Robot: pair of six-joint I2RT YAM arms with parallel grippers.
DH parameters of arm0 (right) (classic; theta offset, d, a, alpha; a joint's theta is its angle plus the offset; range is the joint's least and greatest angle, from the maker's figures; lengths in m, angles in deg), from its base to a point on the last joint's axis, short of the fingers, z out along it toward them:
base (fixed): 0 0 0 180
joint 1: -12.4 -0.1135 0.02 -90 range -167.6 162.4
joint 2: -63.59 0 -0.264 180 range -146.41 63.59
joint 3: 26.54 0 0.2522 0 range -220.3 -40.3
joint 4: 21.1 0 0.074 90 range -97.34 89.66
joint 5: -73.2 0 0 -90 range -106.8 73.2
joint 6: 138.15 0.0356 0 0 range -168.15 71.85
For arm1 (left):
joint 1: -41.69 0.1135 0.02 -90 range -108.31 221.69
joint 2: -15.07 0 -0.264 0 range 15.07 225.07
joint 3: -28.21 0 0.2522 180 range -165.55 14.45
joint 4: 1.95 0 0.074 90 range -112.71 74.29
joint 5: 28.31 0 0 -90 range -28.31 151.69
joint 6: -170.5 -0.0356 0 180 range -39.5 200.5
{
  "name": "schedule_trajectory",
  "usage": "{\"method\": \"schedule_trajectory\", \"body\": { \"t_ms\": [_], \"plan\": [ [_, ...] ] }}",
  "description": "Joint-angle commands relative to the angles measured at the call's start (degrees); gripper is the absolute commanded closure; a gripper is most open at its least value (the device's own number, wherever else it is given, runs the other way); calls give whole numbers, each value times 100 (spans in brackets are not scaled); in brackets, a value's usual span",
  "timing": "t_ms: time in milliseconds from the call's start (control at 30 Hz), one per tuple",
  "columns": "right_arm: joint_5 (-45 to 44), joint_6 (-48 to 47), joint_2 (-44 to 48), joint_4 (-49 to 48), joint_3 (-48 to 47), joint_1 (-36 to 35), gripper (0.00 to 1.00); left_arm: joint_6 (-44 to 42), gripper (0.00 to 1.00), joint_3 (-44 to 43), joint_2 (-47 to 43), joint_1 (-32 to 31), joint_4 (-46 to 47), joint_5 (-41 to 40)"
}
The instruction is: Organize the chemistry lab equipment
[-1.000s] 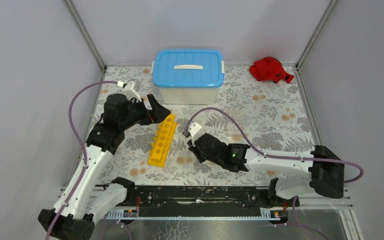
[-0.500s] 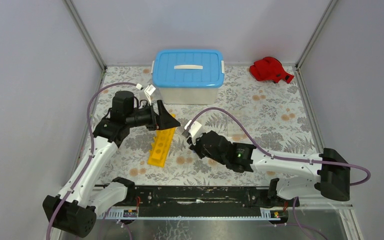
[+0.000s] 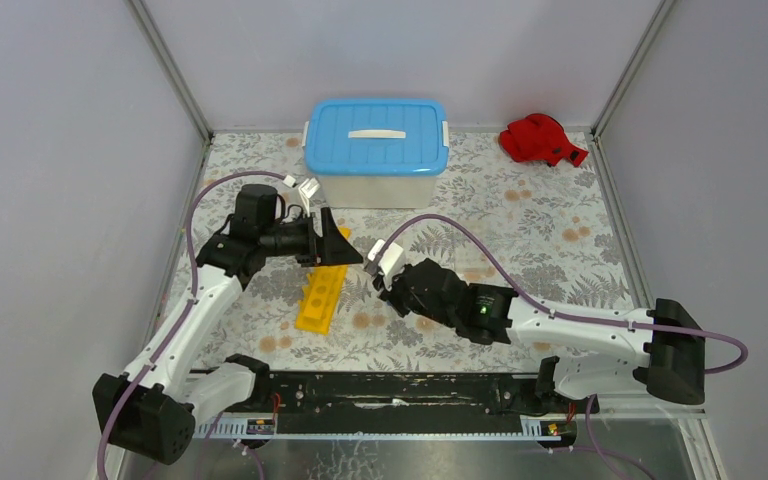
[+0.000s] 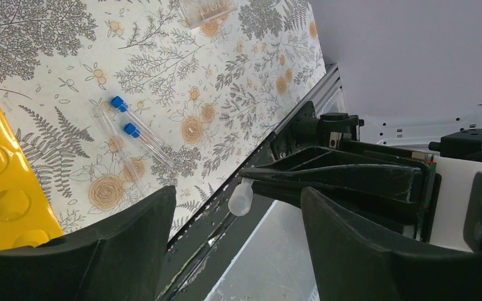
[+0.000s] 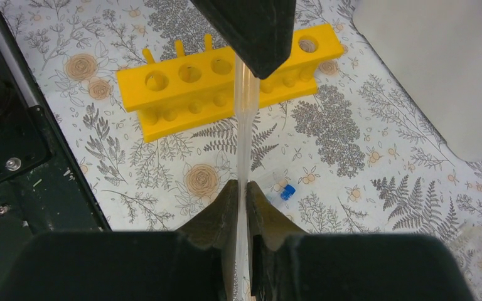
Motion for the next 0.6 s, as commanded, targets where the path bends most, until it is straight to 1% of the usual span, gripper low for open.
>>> {"method": "schedule_trajectory", "body": {
  "t_ms": [0, 300, 433, 500, 567],
  "plan": [
    [193, -104, -17, -115, -348, -77, 86, -137, 21, 12, 6, -32, -63, 252],
    [286, -161, -324, -102, -533, -93, 85, -179, 33, 74, 18, -32, -65, 381],
    [255, -199, -398, -149, -556, -95, 85, -205, 40, 117, -4, -36, -60, 412],
    [234, -218, -403, -167, -563, -91, 85, -231, 45, 156, -36, -41, -78, 405],
    [241, -226, -404, -163, -577, -91, 85, -294, 48, 162, -54, -41, -153, 376]
  ]
}}
